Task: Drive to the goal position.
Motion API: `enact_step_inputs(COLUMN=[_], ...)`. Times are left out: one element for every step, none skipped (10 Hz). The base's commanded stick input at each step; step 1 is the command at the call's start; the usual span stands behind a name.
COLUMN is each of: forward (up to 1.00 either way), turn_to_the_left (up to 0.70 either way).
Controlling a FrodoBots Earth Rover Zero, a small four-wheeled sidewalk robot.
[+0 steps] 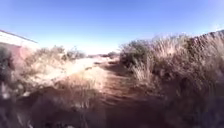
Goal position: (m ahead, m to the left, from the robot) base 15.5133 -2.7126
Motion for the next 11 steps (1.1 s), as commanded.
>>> enact_step_inputs(forward=[0.5,0.5,0.5,0.5,0.5,0.5,0.5,0.5,0.5,0.5,0.5], turn_to_the_left=[0.0,0.0,0.0,0.0,0.0,0.0,0.0,0.0,0.0,0.0,0.0])
